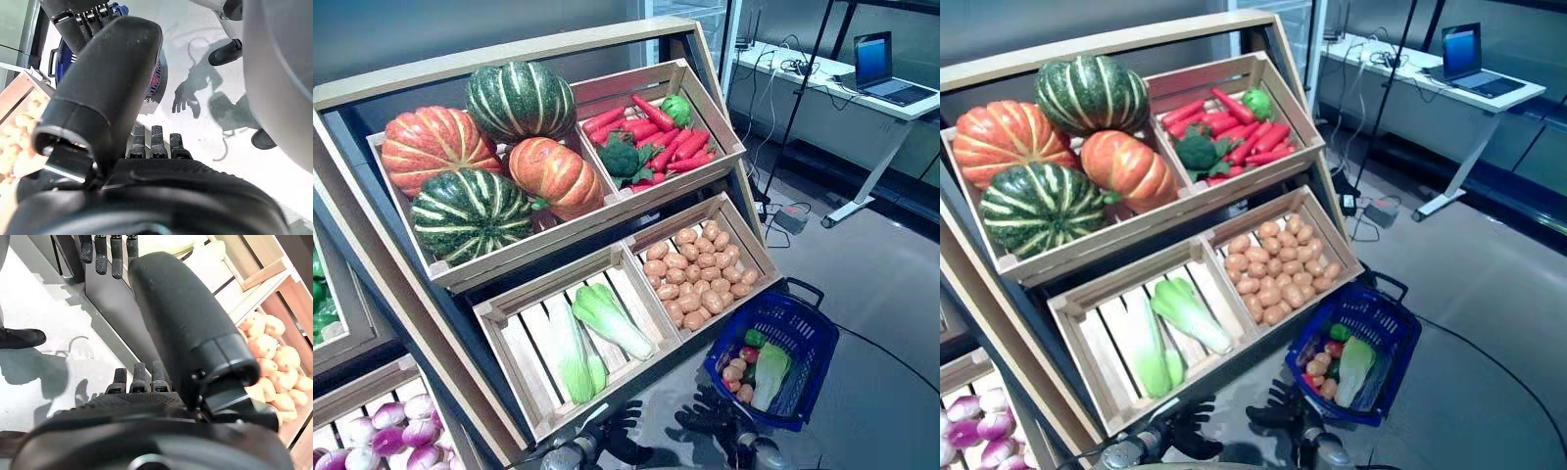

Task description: Put vegetables into the basket

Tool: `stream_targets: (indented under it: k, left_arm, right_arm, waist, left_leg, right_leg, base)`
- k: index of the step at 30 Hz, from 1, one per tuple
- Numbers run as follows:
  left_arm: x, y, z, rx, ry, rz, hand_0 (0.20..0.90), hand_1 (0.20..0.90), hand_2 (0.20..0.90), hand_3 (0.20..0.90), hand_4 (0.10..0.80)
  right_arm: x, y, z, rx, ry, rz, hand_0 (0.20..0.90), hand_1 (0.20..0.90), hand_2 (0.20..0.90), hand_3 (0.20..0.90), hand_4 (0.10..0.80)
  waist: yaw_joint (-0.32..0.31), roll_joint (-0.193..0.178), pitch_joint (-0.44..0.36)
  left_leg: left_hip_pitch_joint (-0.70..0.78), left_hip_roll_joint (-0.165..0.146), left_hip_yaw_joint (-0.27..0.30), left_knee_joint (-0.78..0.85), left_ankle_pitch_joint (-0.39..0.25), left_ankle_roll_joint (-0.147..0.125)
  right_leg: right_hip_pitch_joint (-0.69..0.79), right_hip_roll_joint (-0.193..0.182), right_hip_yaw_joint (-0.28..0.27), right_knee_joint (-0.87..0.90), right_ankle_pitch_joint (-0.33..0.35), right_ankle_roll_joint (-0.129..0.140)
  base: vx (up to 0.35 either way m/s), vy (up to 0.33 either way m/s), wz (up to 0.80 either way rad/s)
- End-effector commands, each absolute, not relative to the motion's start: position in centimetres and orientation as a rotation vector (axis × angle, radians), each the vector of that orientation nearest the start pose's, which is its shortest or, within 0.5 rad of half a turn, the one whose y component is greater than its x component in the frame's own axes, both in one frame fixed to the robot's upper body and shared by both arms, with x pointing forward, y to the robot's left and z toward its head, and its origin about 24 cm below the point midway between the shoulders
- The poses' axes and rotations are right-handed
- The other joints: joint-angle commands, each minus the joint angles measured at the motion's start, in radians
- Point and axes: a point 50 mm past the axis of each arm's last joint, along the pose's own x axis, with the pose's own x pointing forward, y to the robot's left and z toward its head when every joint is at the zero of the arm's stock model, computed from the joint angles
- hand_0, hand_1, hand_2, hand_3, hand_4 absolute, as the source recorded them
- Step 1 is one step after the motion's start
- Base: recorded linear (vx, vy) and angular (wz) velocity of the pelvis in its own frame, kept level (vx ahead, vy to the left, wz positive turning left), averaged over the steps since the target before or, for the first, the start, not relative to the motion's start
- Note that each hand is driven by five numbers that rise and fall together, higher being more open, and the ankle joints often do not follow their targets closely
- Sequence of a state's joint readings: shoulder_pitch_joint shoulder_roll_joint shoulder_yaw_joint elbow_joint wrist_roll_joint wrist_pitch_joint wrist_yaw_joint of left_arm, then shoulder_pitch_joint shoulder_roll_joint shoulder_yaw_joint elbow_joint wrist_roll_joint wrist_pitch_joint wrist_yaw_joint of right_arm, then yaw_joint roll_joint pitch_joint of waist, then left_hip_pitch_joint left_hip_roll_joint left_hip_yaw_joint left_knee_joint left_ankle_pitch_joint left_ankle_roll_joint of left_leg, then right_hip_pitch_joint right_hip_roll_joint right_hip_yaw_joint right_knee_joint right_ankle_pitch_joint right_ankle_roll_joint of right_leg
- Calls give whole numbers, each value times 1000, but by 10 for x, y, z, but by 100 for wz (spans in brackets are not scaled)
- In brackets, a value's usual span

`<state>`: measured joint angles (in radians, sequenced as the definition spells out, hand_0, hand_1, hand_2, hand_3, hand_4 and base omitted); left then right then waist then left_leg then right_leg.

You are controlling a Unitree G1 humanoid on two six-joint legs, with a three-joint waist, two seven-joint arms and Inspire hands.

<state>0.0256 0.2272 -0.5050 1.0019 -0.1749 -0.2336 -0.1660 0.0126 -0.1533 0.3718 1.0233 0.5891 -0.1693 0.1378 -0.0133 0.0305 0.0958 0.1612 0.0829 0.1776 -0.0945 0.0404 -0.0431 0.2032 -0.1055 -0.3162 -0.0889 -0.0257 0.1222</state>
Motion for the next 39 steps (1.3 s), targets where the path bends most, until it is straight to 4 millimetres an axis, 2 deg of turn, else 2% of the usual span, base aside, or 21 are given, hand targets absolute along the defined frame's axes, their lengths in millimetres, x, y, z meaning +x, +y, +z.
stream_targets:
  k: [1, 20, 39]
  left_arm:
    - [177, 140, -124, 184, 692, -477, 900, 900, 900, 900, 800]
    - [173, 134, -123, 92, 688, -537, 900, 900, 900, 900, 800]
    - [173, 136, -123, 93, 686, -535, 900, 900, 900, 900, 800]
  right_arm:
    - [190, -138, -118, 210, 664, 143, 900, 900, 900, 900, 800]
    - [193, -141, -116, 217, 650, 84, 900, 900, 900, 900, 800]
    - [188, -140, -120, 268, 675, 68, 900, 900, 900, 900, 800]
  waist:
    - [1, -17, 45]
    - [-2, -10, 48]
    - [2, -11, 45]
  left_leg:
    - [43, -34, 39, 7, -109, 29]
    - [42, -34, 43, 7, -111, 31]
    - [43, -32, 42, 7, -110, 29]
  right_leg:
    - [6, 2, 13, 2, -22, -54]
    - [5, 1, 15, 2, -22, -55]
    - [9, 0, 9, 2, -26, -57]
  base:
    - [0, 0, 0]
    - [0, 0, 0]
    - [0, 0, 0]
